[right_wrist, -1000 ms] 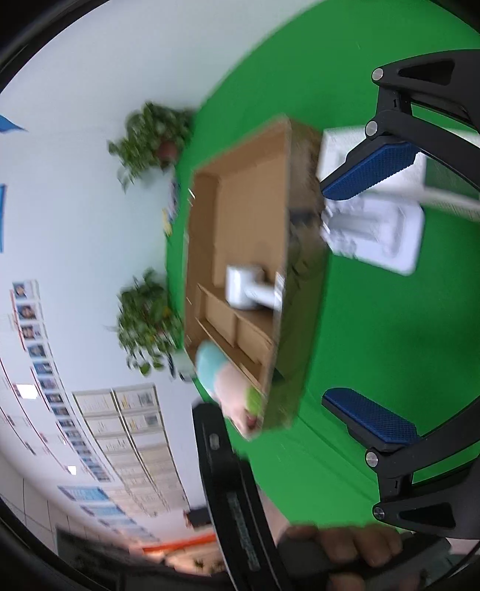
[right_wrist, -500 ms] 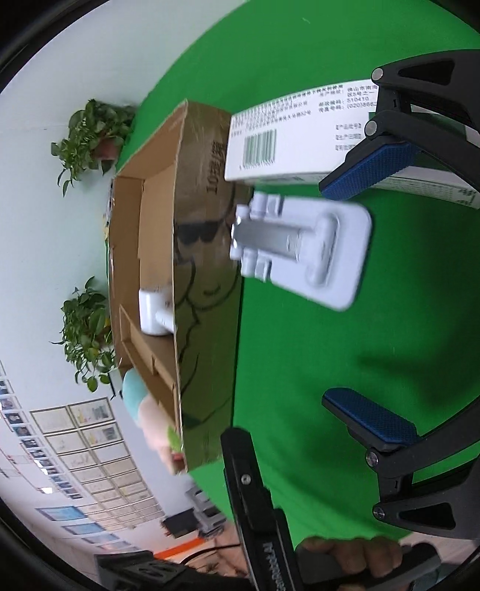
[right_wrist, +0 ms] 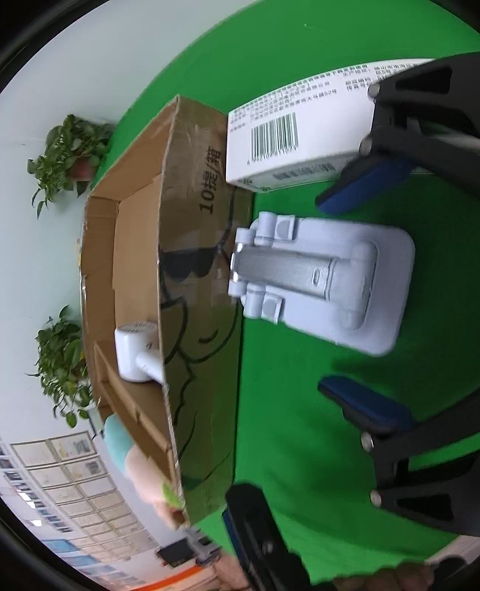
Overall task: Organize objects
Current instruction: 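Withdraw the right gripper and move toward the white phone stand, then grasp the white phone stand with the right gripper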
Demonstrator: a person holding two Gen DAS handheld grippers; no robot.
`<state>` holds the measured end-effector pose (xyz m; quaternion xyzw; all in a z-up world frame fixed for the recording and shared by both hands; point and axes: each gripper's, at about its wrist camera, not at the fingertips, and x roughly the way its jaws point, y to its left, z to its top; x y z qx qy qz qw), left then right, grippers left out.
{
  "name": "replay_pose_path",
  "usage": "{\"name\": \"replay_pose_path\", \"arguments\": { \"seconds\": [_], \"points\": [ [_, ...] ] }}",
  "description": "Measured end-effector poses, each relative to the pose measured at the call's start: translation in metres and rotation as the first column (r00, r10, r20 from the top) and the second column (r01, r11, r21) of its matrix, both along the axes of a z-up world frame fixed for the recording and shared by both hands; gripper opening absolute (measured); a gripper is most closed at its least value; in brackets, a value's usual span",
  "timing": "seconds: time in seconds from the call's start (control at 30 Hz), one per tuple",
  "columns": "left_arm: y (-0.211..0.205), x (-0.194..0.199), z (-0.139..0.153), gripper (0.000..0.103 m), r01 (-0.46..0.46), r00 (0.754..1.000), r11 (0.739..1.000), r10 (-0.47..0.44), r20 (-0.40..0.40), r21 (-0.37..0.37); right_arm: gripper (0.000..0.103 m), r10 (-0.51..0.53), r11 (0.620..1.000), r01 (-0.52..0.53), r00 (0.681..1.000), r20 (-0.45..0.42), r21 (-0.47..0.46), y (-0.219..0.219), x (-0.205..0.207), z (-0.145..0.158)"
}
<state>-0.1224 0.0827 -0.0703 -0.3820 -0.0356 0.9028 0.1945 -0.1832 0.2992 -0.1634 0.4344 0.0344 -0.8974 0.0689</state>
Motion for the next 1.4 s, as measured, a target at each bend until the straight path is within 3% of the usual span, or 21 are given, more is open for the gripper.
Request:
{"name": "replay_pose_path", "arguments": {
  "seconds": [0.07, 0.13, 0.3, 0.33, 0.4, 0.47, 0.5, 0.57, 0.63, 0.73, 0.83, 0.9, 1.07, 1.17, 1.3, 1.4],
  "points": [
    [-0.001, 0.001, -0.003, 0.082, 0.006, 1.000, 1.000, -0.006, 0.018, 0.010, 0.069, 0.002, 0.999, -0.002, 1.000, 0.000, 0.050, -0.004, 0.002, -0.003],
    [-0.003, 0.003, -0.006, 0.081, 0.025, 0.998, 0.999, -0.027, 0.061, 0.039, 0.068, 0.027, 0.999, -0.027, 1.000, 0.001, 0.041, -0.006, 0.009, -0.003],
    [-0.007, 0.019, -0.018, 0.081, 0.122, 0.959, 0.962, -0.178, 0.221, 0.246, 0.067, 0.158, 0.987, -0.157, 0.987, 0.005, -0.015, -0.018, 0.059, 0.000],
    [-0.005, 0.021, -0.022, 0.081, 0.131, 0.948, 0.954, -0.200, 0.246, 0.271, 0.070, 0.177, 0.983, -0.177, 0.984, 0.003, -0.040, -0.021, 0.068, 0.001],
    [0.002, 0.021, -0.033, 0.081, 0.142, 0.921, 0.936, -0.244, 0.304, 0.323, 0.098, 0.181, 0.981, -0.181, 0.983, -0.008, -0.066, -0.023, 0.075, 0.003],
    [0.007, 0.020, -0.043, 0.081, 0.134, 0.905, 0.932, -0.253, 0.341, 0.337, 0.101, 0.173, 0.980, -0.176, 0.984, -0.034, -0.091, -0.022, 0.077, 0.005],
    [0.008, 0.021, -0.043, 0.081, 0.134, 0.912, 0.928, -0.253, 0.324, 0.347, 0.101, 0.174, 0.978, -0.177, 0.984, -0.030, -0.109, -0.021, 0.075, 0.005],
    [0.011, 0.020, -0.046, 0.081, 0.141, 0.895, 0.909, -0.286, 0.343, 0.391, 0.101, 0.174, 0.978, -0.174, 0.985, -0.012, -0.117, -0.019, 0.072, 0.003],
    [0.014, 0.019, -0.050, 0.080, 0.136, 0.883, 0.888, -0.310, 0.352, 0.440, 0.099, 0.167, 0.980, -0.166, 0.986, -0.001, -0.114, -0.017, 0.068, 0.000],
    [0.020, 0.021, -0.050, 0.077, 0.149, 0.885, 0.883, -0.320, 0.338, 0.444, 0.094, 0.153, 0.982, -0.151, 0.988, 0.007, -0.113, -0.017, 0.064, -0.004],
    [0.024, 0.023, -0.054, 0.063, 0.151, 0.872, 0.875, -0.337, 0.355, 0.459, 0.081, 0.166, 0.982, -0.166, 0.986, -0.001, -0.089, -0.023, 0.072, -0.005],
    [0.022, 0.025, -0.057, 0.057, 0.143, 0.867, 0.868, -0.341, 0.363, 0.475, 0.066, 0.163, 0.985, -0.164, 0.987, -0.009, -0.052, -0.027, 0.074, -0.004],
    [0.016, 0.029, -0.060, 0.043, 0.118, 0.875, 0.874, -0.316, 0.366, 0.471, 0.066, 0.129, 0.990, -0.129, 0.992, 0.003, -0.059, -0.025, 0.077, -0.003],
    [0.013, 0.031, -0.062, 0.036, 0.108, 0.876, 0.881, -0.303, 0.375, 0.461, 0.066, 0.106, 0.985, -0.102, 0.994, 0.021, -0.142, -0.018, 0.078, 0.000],
    [0.011, 0.031, -0.064, 0.036, 0.086, 0.863, 0.868, -0.310, 0.398, 0.489, 0.066, 0.094, 0.971, -0.082, 0.995, 0.044, -0.226, -0.013, 0.078, 0.003],
    [0.011, 0.034, -0.060, 0.035, 0.100, 0.868, 0.874, -0.310, 0.388, 0.475, 0.065, 0.090, 0.963, -0.073, 0.995, 0.052, -0.258, -0.010, 0.081, 0.004]
  ]
}}
